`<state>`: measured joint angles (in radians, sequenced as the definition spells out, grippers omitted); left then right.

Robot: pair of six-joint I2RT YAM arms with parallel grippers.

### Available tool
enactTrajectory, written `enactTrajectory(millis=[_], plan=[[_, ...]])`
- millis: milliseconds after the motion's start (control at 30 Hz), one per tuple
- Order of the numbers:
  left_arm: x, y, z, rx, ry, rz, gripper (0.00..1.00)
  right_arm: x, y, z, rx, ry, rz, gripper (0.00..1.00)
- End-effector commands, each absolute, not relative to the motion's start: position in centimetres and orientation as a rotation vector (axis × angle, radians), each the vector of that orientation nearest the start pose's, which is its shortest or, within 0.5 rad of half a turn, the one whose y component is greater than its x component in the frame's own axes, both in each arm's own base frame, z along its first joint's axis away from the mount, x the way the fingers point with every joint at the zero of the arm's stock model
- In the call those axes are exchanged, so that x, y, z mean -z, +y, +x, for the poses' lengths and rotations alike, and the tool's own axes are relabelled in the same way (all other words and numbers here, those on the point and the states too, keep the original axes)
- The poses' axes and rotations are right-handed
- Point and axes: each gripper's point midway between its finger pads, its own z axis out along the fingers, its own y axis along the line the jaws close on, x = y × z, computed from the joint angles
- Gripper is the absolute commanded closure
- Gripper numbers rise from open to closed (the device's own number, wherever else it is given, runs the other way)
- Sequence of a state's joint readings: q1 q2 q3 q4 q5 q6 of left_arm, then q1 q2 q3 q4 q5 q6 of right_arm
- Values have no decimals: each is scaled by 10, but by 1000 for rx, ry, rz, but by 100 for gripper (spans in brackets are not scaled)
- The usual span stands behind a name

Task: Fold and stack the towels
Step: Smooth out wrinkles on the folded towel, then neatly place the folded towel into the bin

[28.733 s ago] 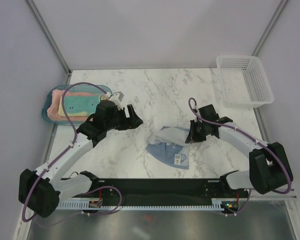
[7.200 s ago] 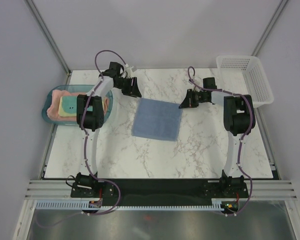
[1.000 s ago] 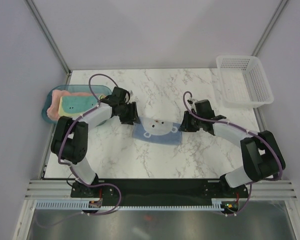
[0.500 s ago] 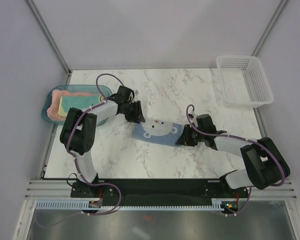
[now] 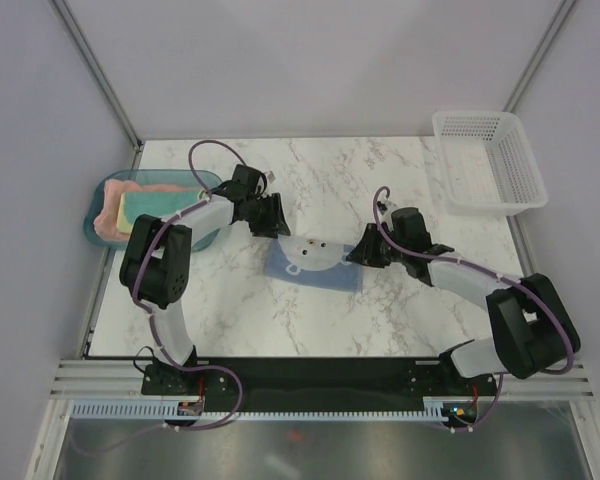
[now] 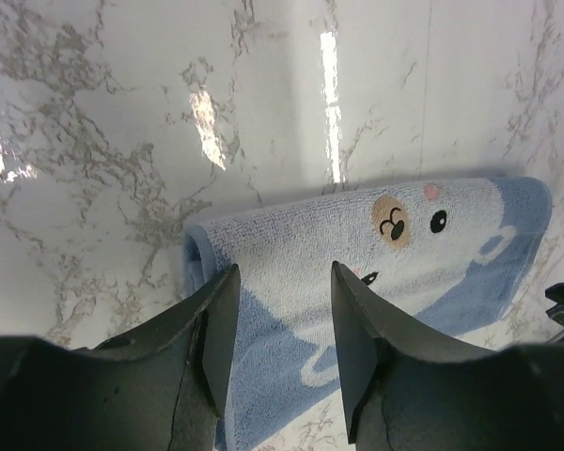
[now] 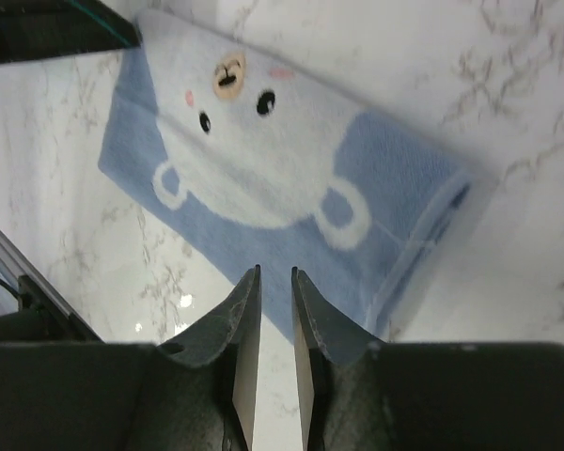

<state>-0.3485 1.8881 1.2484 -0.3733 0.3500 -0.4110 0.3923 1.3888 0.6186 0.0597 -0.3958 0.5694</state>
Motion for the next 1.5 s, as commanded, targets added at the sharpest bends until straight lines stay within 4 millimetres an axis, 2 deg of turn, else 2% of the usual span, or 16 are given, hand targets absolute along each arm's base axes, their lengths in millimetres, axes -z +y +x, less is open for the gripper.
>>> enactTrajectory(millis=[0,33,100,200,300,400,467,567,667,700,800,933,967,1133,1200,1467], plan=[[-67,-224,386,764,2607,107,49,-88,218,325,-899,2297,9,73],[-62,-224,385,760,2619,103,49,-75,219,329,-889,2329,24,73],[-56,-222,384,745,2634,96,49,-68,214,344,-859,2316,55,73],[-41,-214,381,691,2668,70,49,-45,202,353,-834,2319,94,73],[-28,-205,379,624,2697,40,49,-16,187,351,-777,2383,112,73],[-21,-199,376,582,2707,27,48,-5,173,346,-757,2388,139,73],[-23,-199,378,580,2703,23,47,-11,172,346,-765,2366,109,72],[-34,-206,379,638,2684,35,46,-28,186,347,-852,2331,-8,70],[-64,-213,380,704,2622,68,41,-49,193,351,-892,2307,-62,68],[-83,-215,381,729,2579,93,39,-61,194,359,-886,2288,-75,68],[-110,-213,370,739,2548,168,35,-90,196,357,-903,2274,-97,65],[-104,-200,347,692,2590,210,28,-109,199,340,-957,2290,-125,61],[-99,-198,342,684,2602,212,28,-107,197,335,-955,2302,-121,61],[-69,-195,320,706,2681,217,25,-135,200,321,-1010,2229,-153,58],[-56,-193,320,695,2716,203,25,-146,201,319,-1017,2198,-168,57],[-26,-206,315,799,2758,153,31,-173,198,310,-1017,2147,-200,50]])
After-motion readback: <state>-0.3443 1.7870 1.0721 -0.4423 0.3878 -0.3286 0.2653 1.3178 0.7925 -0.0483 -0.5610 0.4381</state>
